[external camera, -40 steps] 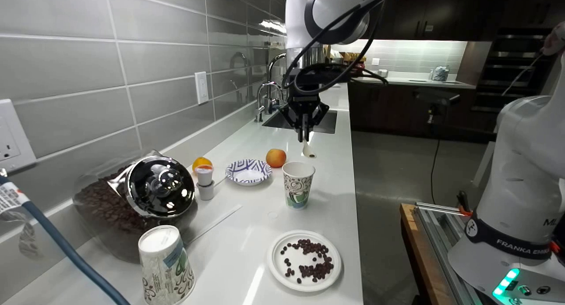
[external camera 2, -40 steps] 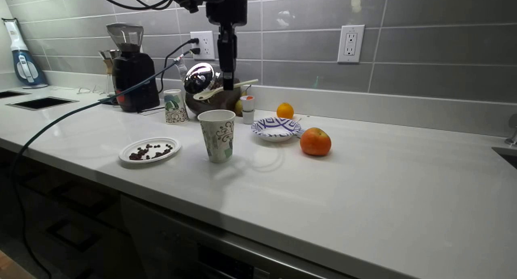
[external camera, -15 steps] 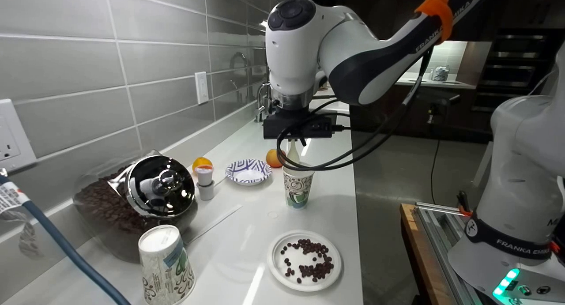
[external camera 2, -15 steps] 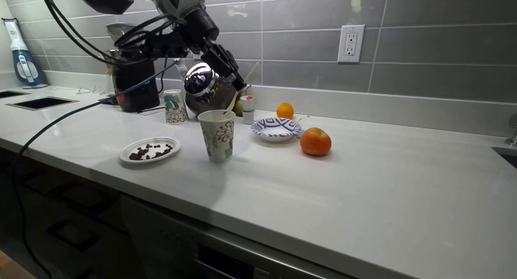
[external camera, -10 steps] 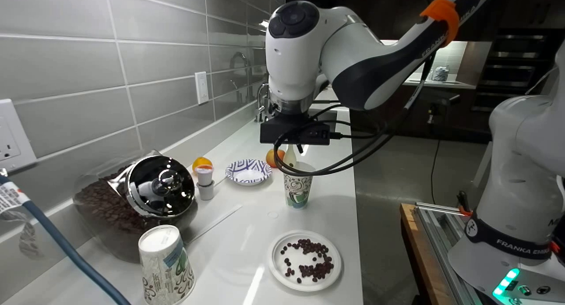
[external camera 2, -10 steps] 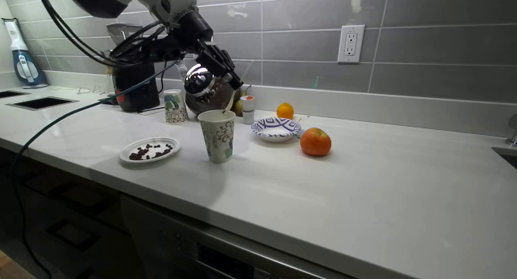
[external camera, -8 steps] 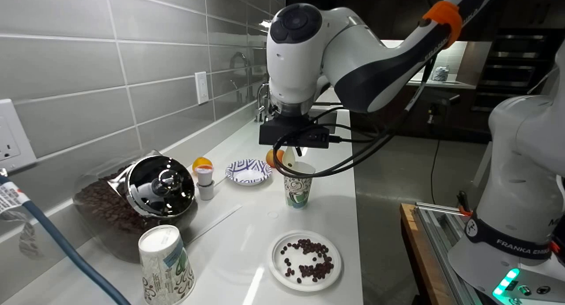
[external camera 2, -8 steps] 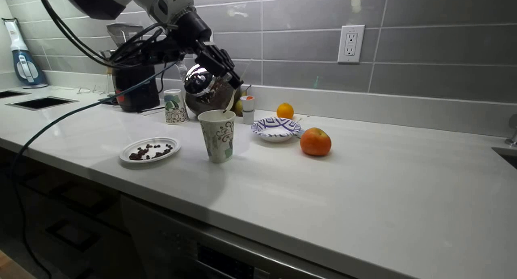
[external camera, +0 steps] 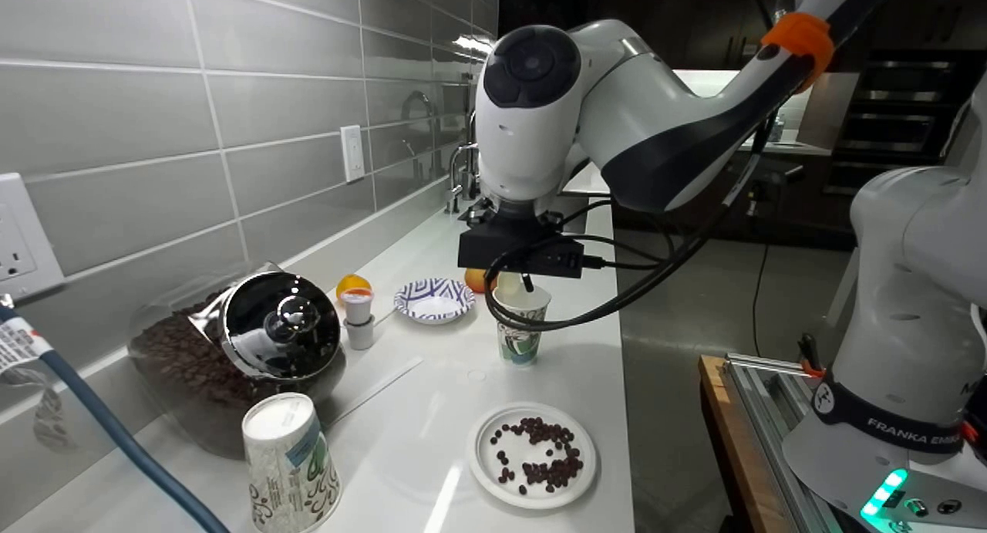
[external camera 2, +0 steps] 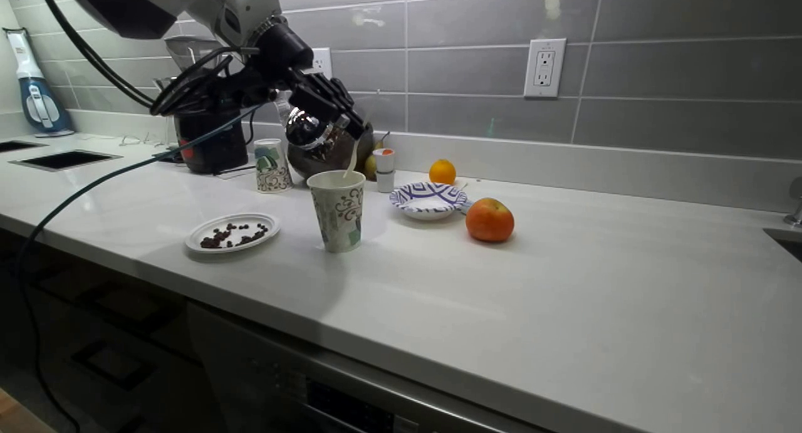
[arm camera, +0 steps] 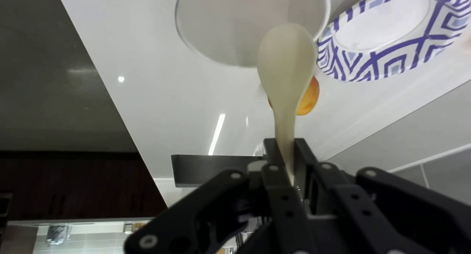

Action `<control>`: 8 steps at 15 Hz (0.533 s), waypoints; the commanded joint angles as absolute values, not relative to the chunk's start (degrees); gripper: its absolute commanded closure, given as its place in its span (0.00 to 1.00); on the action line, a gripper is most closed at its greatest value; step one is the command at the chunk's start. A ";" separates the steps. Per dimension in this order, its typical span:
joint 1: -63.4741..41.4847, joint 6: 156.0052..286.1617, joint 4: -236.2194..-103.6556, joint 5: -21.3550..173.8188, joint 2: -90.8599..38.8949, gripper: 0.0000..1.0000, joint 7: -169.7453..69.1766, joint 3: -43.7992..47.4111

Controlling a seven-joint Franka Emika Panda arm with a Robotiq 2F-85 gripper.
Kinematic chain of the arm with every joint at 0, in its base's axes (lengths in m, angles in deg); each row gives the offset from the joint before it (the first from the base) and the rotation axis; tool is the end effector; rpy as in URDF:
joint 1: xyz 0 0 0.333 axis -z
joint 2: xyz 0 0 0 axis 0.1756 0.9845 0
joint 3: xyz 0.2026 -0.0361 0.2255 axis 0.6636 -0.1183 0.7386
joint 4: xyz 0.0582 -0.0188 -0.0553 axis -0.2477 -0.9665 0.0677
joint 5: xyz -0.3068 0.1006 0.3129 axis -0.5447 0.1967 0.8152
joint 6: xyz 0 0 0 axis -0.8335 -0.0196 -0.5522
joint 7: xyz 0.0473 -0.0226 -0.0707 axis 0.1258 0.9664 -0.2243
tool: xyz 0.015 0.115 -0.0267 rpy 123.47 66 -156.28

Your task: Use the spoon to put the contents on the plate in the cup

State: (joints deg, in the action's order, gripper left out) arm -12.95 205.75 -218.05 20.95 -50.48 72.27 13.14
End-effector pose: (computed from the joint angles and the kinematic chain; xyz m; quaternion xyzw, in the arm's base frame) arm 0.4995 0.0362 0.2946 0.6940 -0.5883 0.3364 0.2431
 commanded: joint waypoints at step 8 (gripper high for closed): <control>-13.78 234.23 -216.59 40.58 -55.85 0.97 37.91 -2.83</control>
State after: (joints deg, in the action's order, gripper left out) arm -11.48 228.51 -218.46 31.91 -57.23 49.11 1.64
